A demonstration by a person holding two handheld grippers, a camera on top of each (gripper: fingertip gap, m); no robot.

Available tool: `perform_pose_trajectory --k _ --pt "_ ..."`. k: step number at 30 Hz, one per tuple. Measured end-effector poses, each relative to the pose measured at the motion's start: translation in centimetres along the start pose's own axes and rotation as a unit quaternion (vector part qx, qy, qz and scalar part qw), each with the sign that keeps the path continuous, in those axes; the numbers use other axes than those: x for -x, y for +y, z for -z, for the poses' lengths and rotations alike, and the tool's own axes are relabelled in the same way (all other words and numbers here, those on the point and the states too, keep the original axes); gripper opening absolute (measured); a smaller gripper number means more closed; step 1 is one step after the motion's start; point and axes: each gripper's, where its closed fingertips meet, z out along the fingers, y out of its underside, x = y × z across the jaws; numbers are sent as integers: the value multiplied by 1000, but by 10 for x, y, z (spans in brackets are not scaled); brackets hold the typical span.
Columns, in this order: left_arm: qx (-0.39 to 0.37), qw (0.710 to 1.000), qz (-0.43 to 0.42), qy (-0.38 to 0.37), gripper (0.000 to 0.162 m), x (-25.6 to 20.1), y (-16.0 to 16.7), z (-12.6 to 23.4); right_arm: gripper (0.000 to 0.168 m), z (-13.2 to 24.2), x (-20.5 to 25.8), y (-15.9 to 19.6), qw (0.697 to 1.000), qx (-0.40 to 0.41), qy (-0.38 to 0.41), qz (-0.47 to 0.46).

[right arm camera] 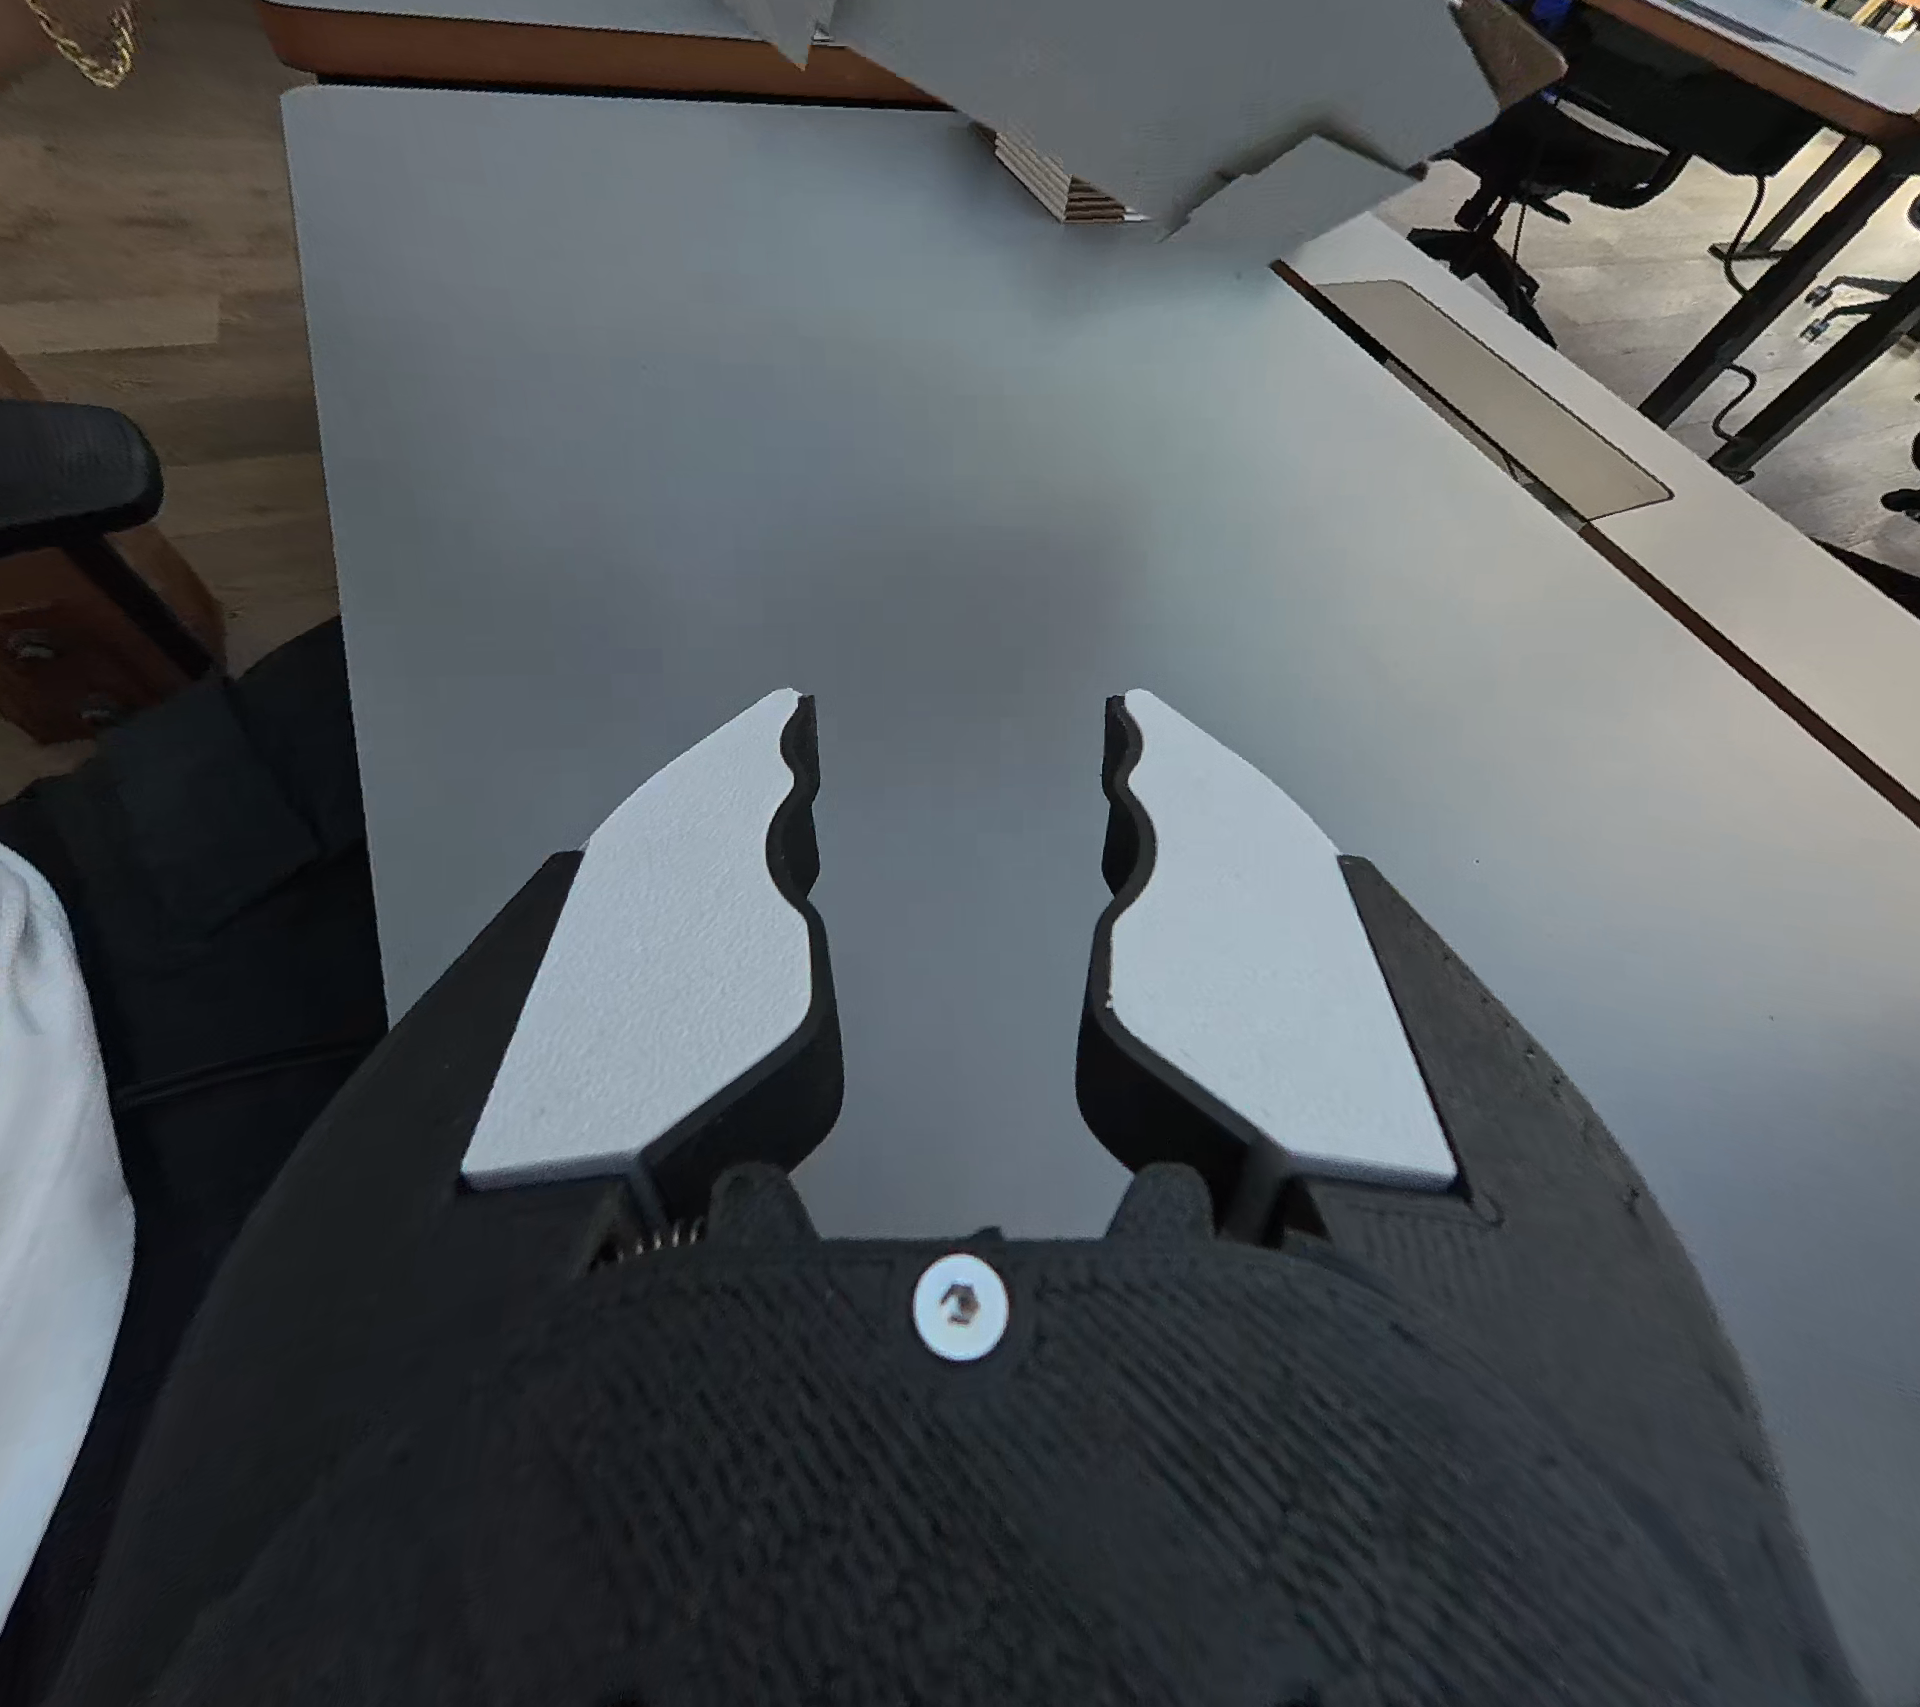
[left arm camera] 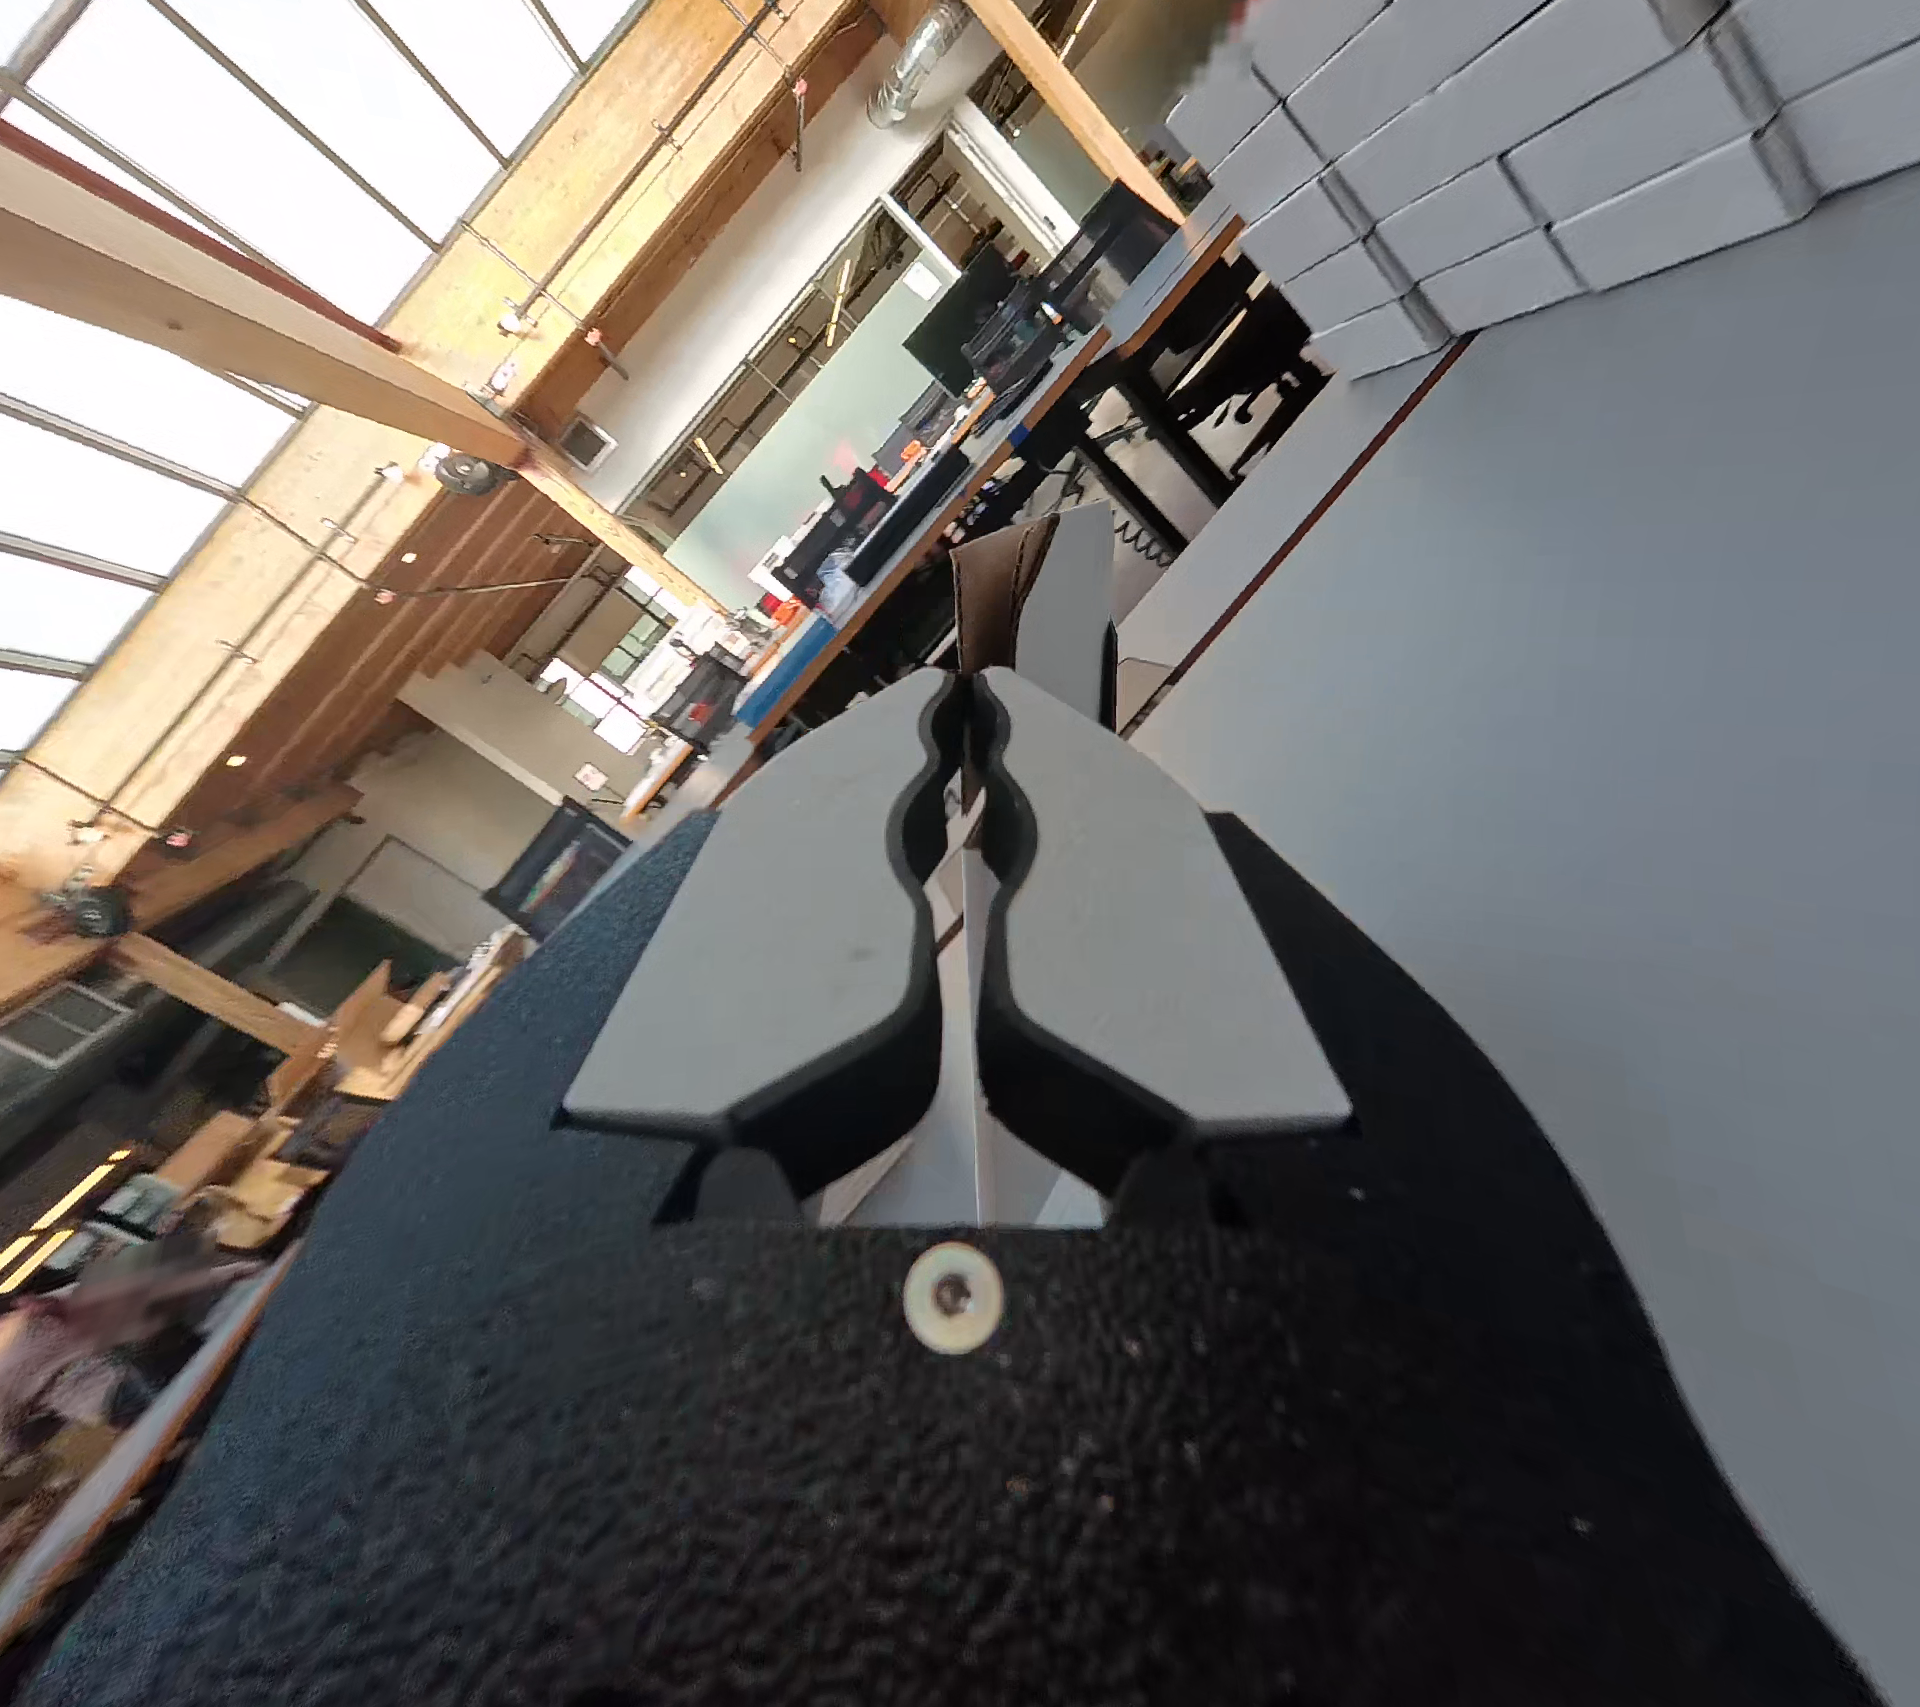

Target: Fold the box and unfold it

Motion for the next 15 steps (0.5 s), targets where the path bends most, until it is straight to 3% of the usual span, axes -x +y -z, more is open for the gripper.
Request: perform_pose_trajectory --k 5,9,15 --pt "-18 971 194 140 1 -16 -9 -4 53 7 -6 -2 1000 -6 18 -8" --pt "-9 894 364 262 1 -31 -2 -7 53 11 -11 4 999 -4 27 -18" --pt "39 777 554 298 1 -38 48 -20 52 9 -19 9 999 5 33 -18"
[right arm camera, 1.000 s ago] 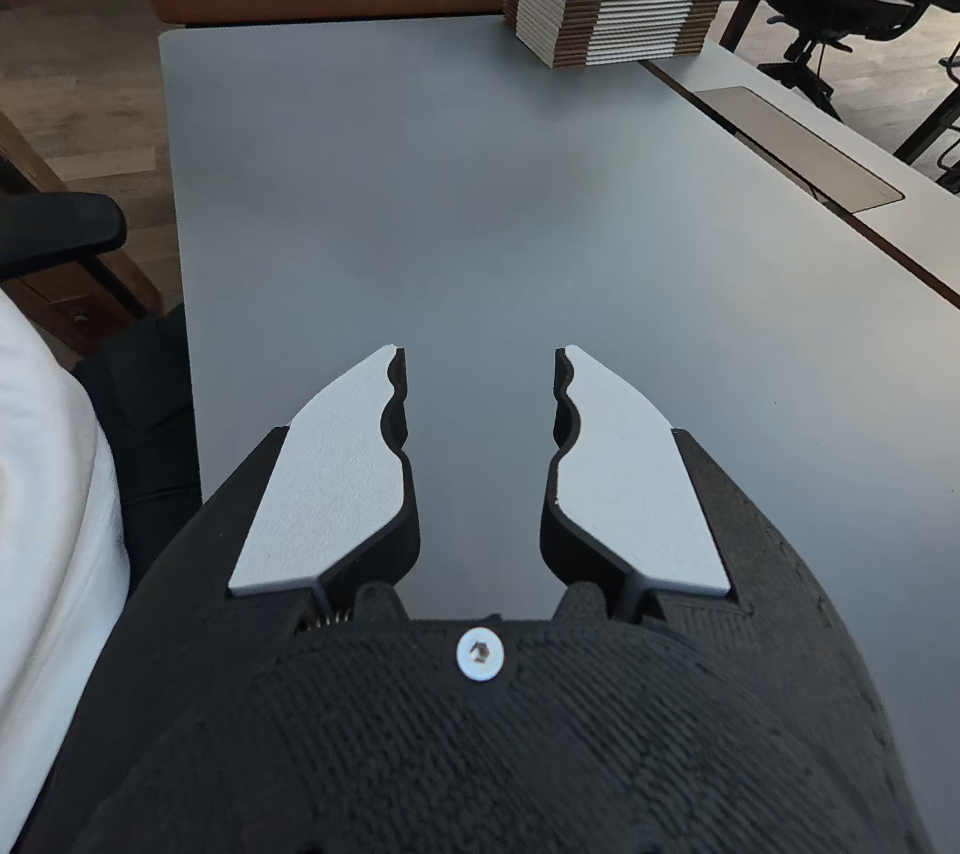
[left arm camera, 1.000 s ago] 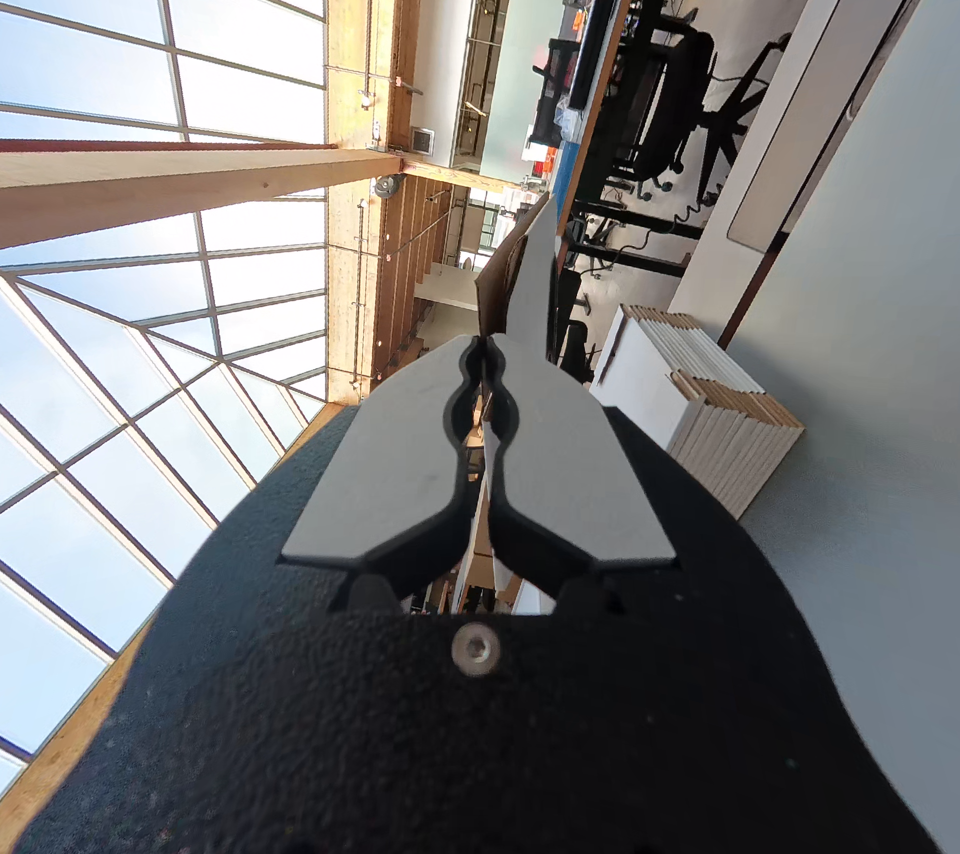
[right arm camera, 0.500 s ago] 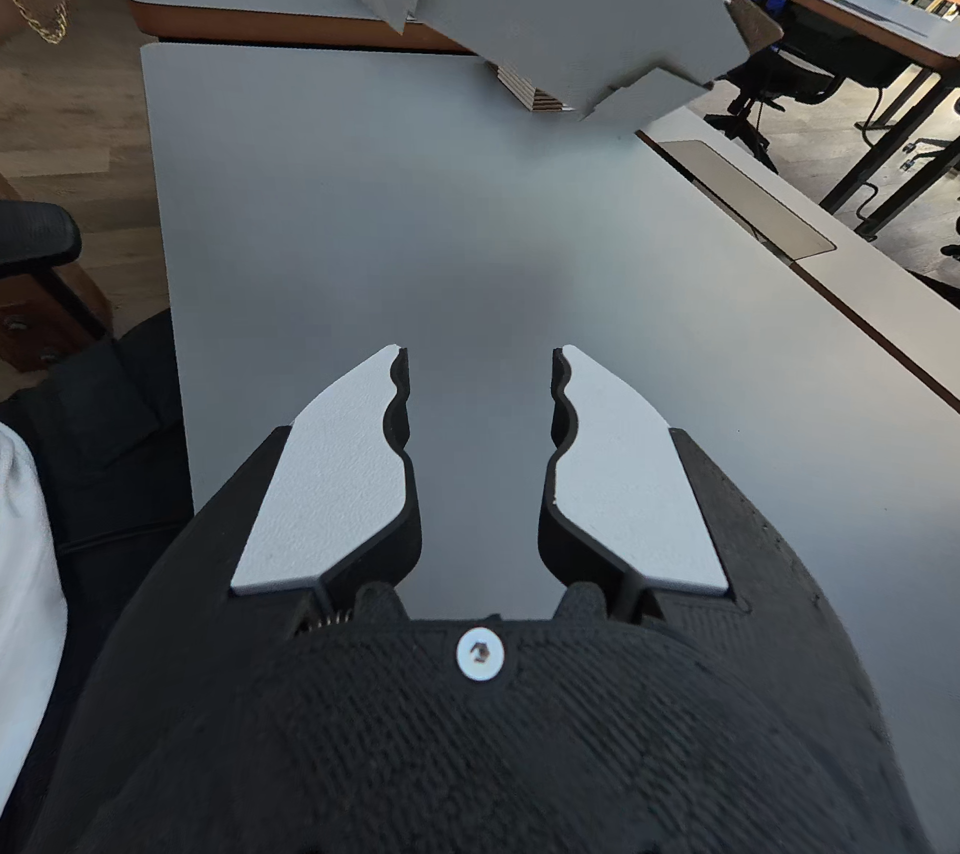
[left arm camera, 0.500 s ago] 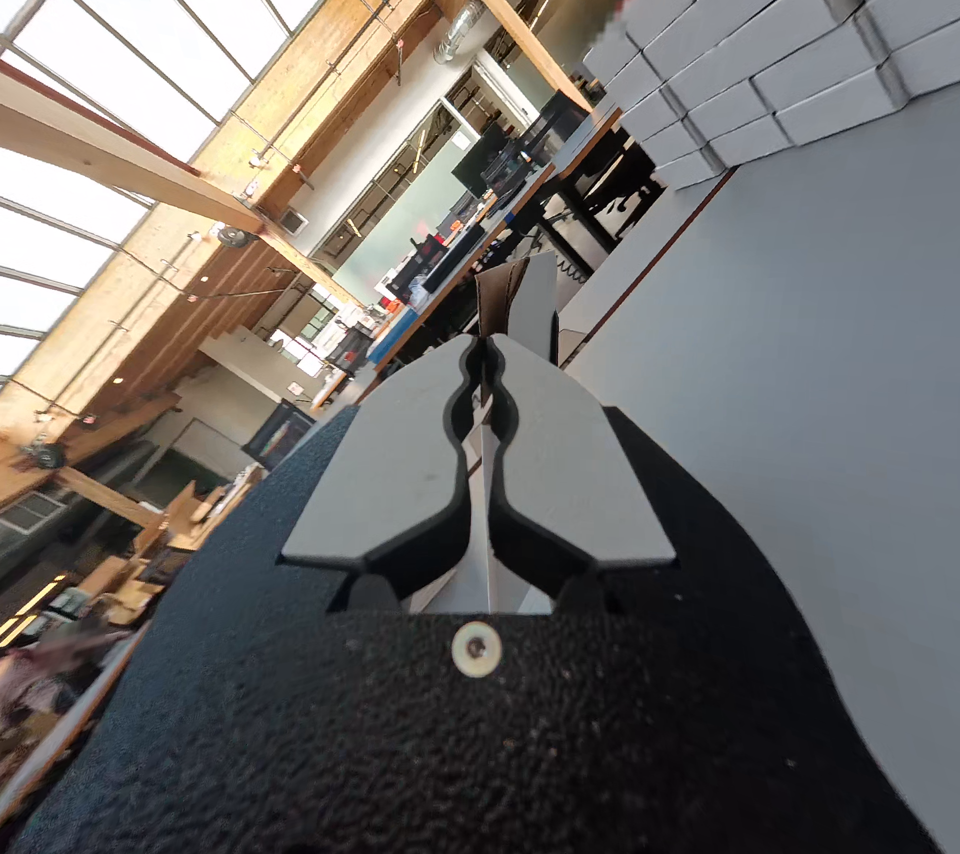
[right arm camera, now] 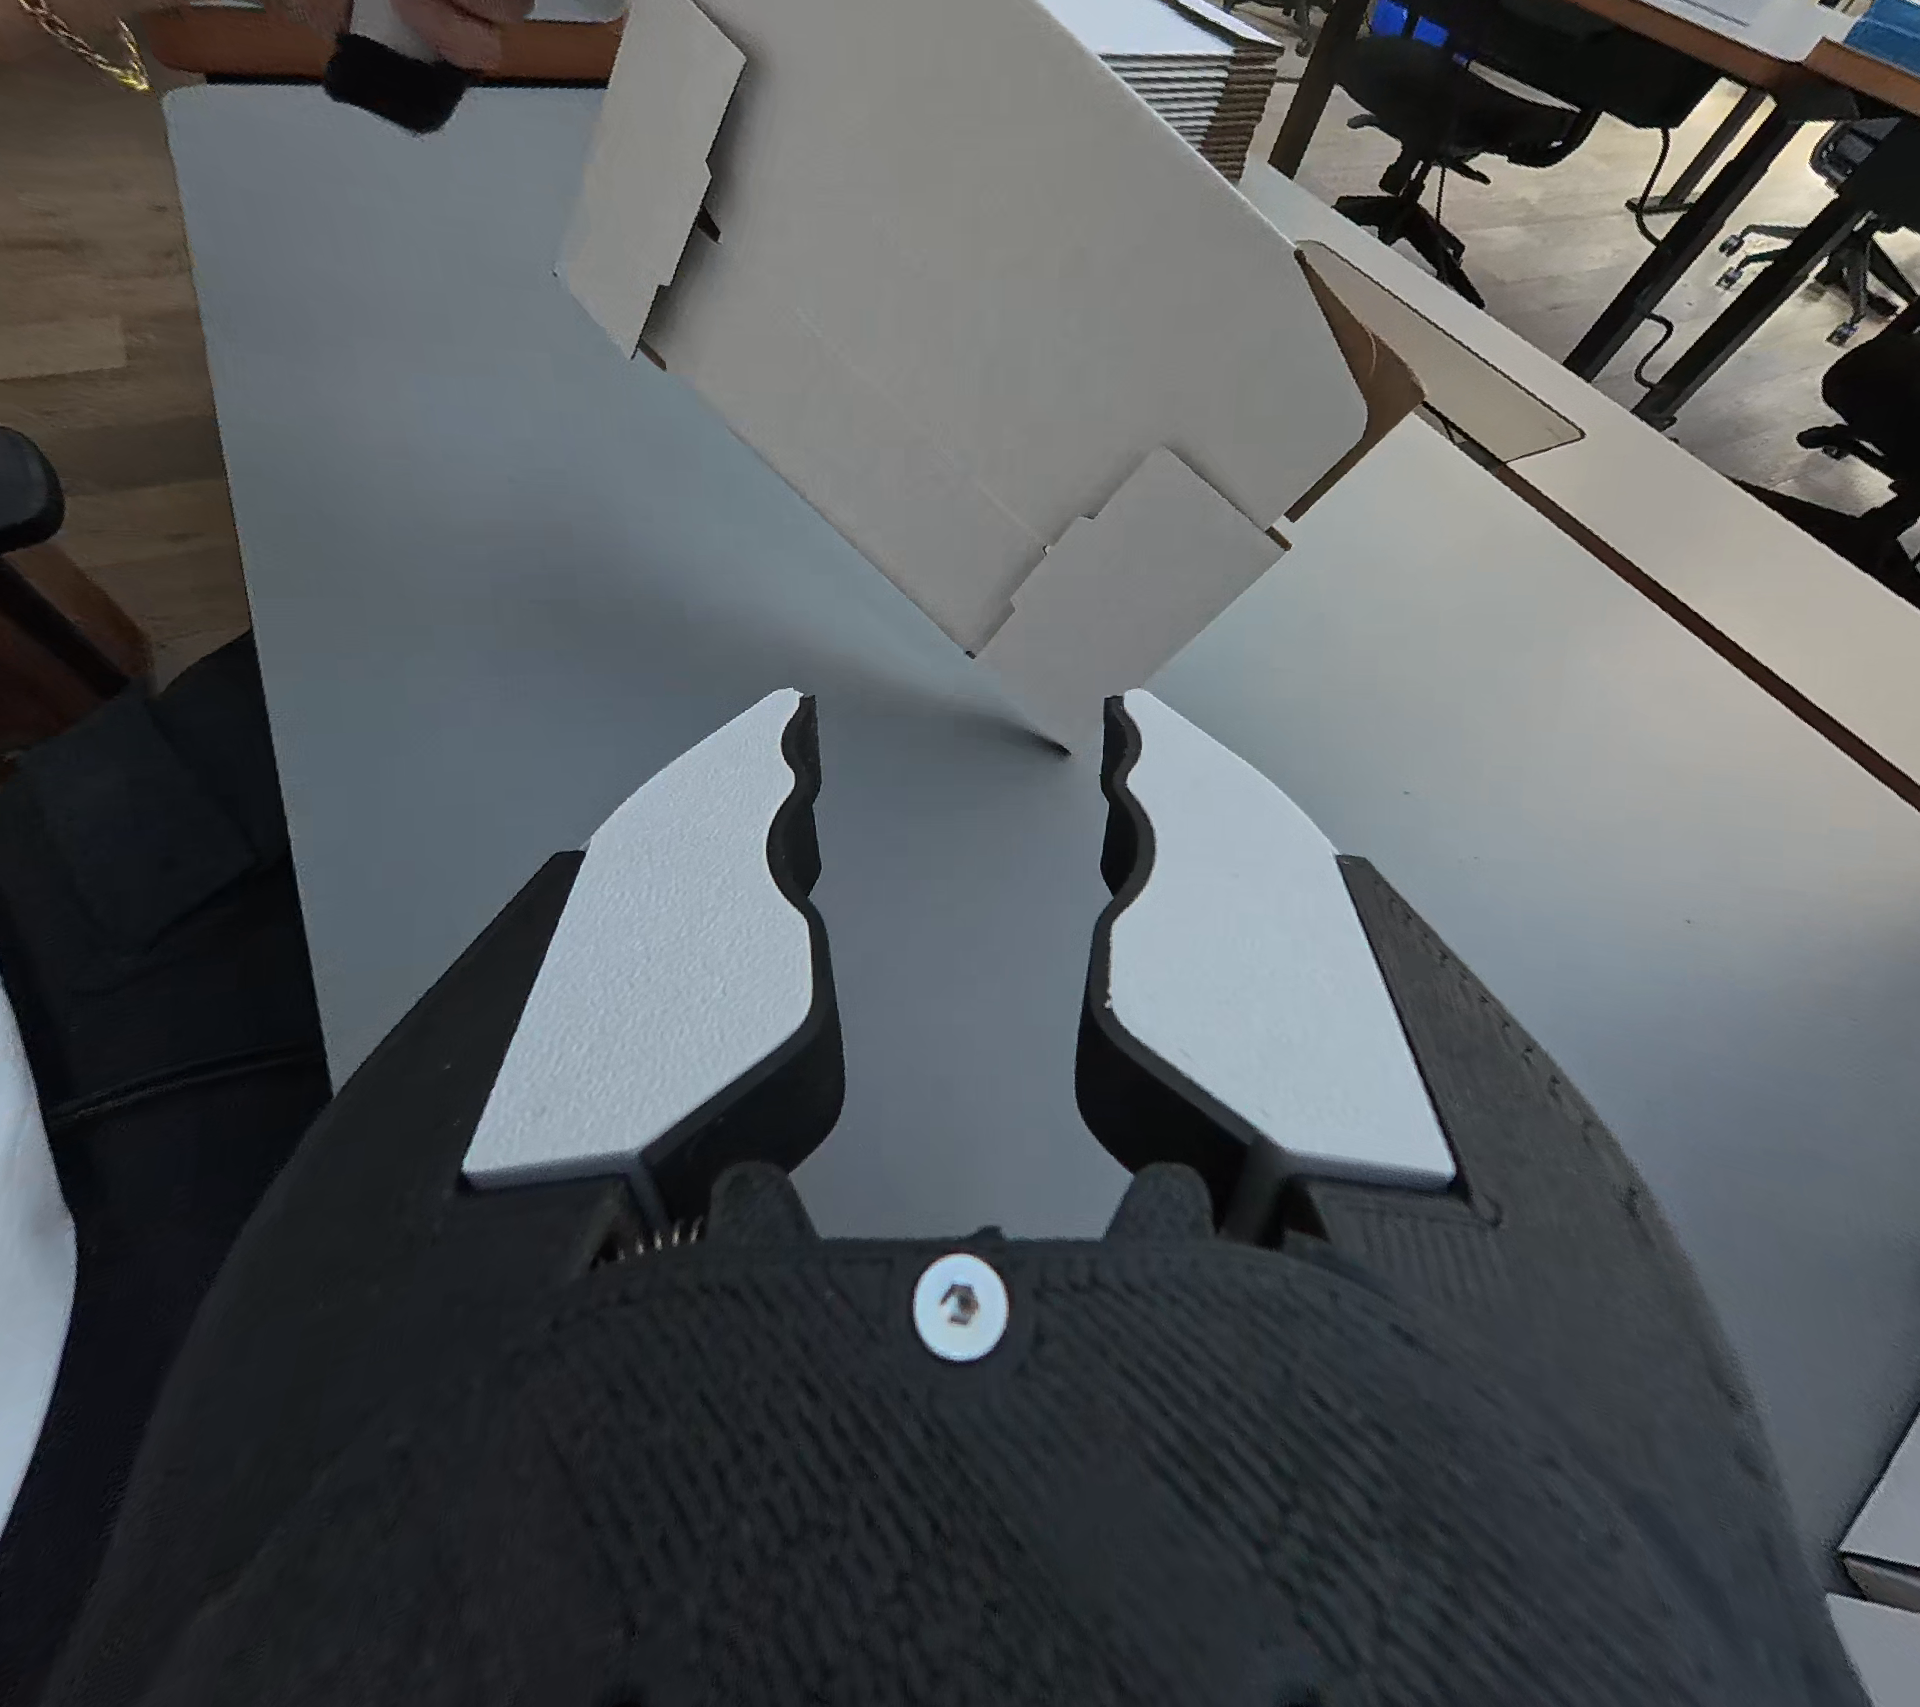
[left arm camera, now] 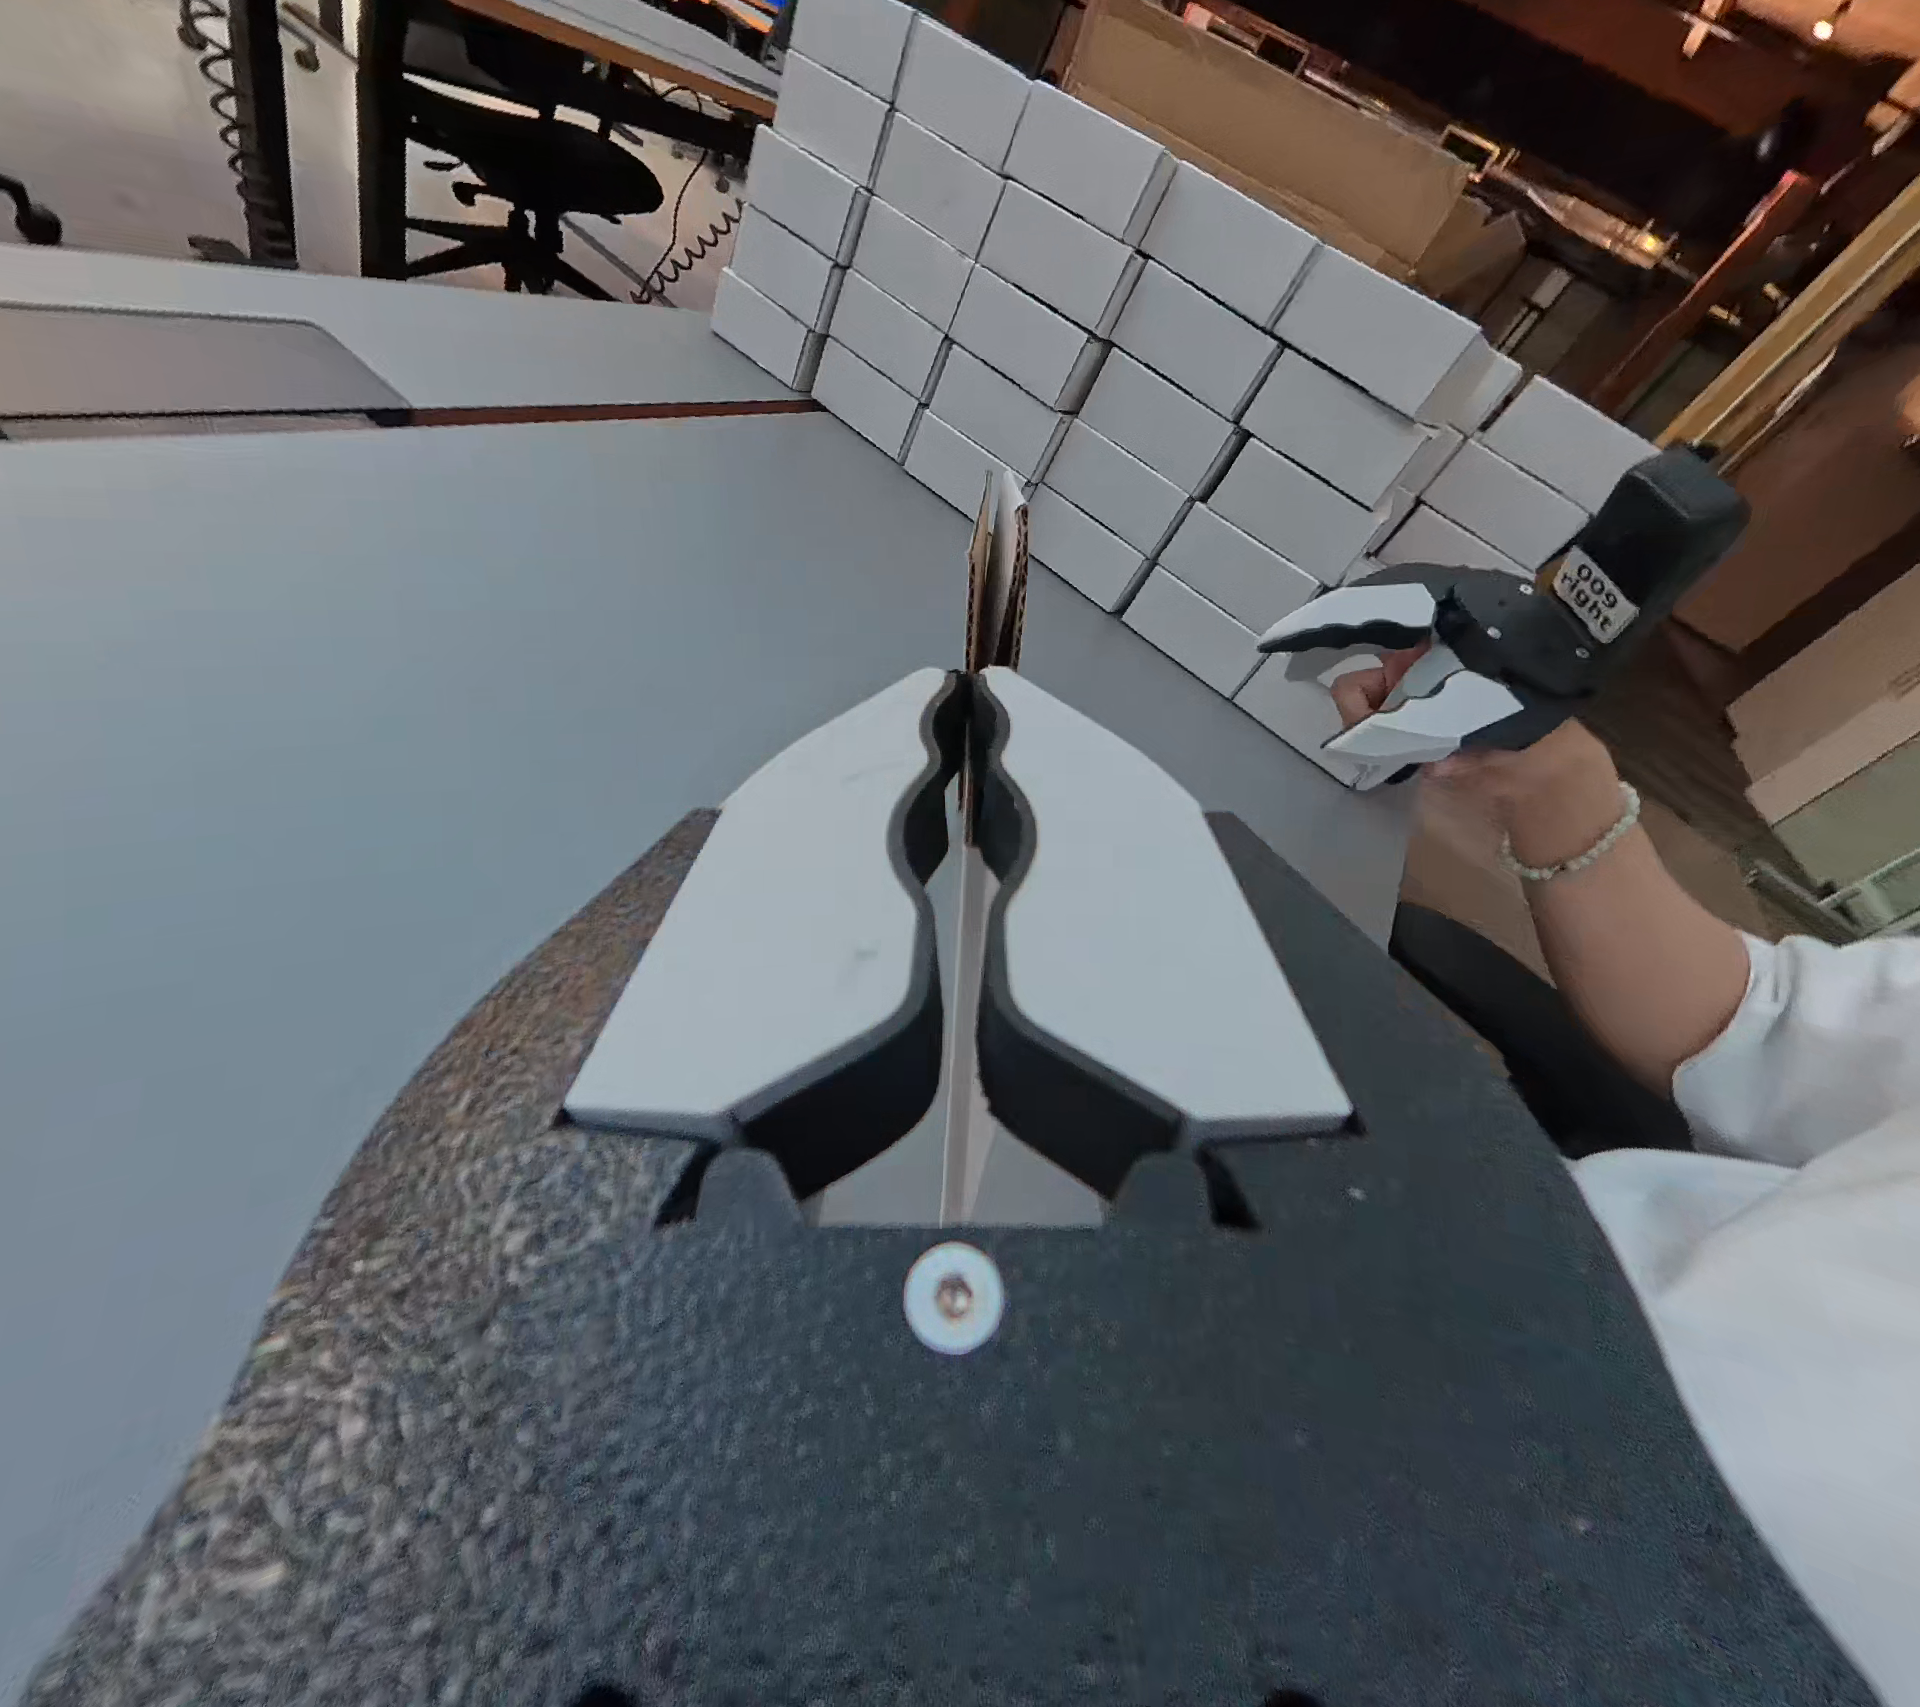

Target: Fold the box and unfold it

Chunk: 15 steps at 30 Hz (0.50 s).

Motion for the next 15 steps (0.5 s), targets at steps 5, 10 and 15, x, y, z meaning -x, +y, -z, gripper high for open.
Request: perform_pose_trajectory --k 5,10,15 --pt "50 986 158 19 1 30 36 -1 53 -8 -1 7 1000 16 -9 0" --pt "200 957 204 41 1 53 74 -4 53 -13 0 13 999 38 -26 13" --pt "338 917 202 62 1 78 85 -23 52 -24 -5 11 996 62 -51 37"
